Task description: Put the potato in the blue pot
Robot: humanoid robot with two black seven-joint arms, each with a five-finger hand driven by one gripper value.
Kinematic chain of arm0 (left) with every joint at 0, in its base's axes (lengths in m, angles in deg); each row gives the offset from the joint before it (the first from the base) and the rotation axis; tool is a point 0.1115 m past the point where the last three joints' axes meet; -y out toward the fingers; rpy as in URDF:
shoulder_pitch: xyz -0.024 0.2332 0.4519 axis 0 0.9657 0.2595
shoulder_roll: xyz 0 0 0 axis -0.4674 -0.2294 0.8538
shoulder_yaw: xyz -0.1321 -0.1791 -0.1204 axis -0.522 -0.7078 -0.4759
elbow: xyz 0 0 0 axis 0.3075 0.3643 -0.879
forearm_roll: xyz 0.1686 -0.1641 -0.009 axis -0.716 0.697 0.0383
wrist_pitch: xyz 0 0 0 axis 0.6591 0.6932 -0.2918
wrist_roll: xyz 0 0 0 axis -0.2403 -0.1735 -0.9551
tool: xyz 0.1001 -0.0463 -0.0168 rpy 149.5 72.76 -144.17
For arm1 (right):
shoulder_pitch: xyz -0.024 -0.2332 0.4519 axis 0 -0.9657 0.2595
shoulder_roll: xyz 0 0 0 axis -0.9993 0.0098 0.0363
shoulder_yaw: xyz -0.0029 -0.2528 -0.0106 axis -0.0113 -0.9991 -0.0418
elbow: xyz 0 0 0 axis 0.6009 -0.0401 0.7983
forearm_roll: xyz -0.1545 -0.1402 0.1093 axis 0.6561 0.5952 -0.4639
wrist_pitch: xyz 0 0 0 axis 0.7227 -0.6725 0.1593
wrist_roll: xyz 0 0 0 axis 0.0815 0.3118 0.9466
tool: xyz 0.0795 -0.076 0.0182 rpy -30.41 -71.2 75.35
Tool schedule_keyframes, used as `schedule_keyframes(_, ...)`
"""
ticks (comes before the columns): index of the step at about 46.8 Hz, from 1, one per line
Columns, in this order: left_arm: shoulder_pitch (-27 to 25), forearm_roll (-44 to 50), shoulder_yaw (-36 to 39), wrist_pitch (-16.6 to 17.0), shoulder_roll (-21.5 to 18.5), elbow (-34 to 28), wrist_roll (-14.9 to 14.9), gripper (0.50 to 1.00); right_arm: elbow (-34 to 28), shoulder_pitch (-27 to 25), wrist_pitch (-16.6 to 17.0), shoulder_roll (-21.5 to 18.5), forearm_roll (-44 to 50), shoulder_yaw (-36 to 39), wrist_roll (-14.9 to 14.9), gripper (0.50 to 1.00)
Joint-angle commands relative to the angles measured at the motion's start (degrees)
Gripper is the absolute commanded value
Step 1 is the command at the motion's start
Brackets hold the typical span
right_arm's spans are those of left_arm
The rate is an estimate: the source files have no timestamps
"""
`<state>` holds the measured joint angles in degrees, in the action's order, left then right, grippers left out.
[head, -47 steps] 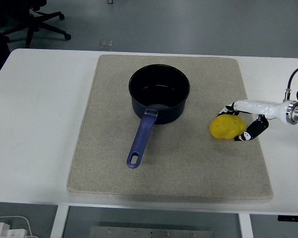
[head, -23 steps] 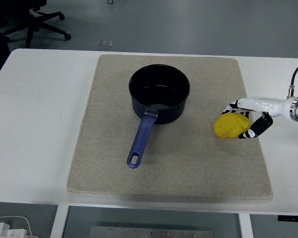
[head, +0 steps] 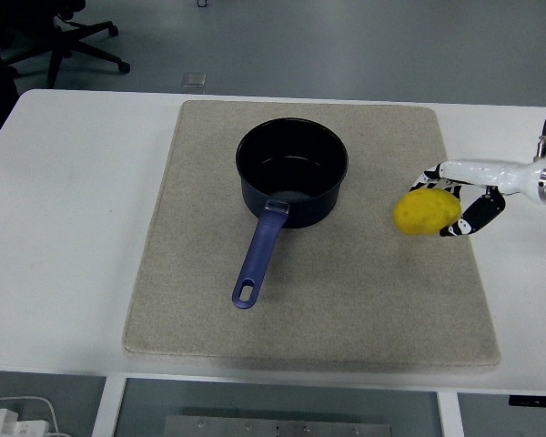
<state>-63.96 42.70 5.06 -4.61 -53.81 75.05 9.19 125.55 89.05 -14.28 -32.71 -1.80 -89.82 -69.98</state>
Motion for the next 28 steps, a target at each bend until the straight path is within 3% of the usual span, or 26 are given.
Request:
schedule_keyframes(1, 0.1, 0.0, 0.0, 0.0, 0.0, 0.0, 0.0, 0.994, 0.0, 1.0, 0.7, 0.7, -0.2, 0.4, 0.3, 0.500)
schedule_keyframes(17, 0.1, 0.0, 0.0, 0.0, 0.0, 0.0, 0.0, 0.994, -0.3, 9.3, 6.3, 6.0, -1.0, 1.8, 1.6, 0.500)
schedule_keyframes(28, 0.1, 0.0, 0.0, 0.0, 0.0, 0.0, 0.0, 0.994, -4.2, 11.1, 12.1, 8.6, -1.6, 7.9, 1.6, 0.500)
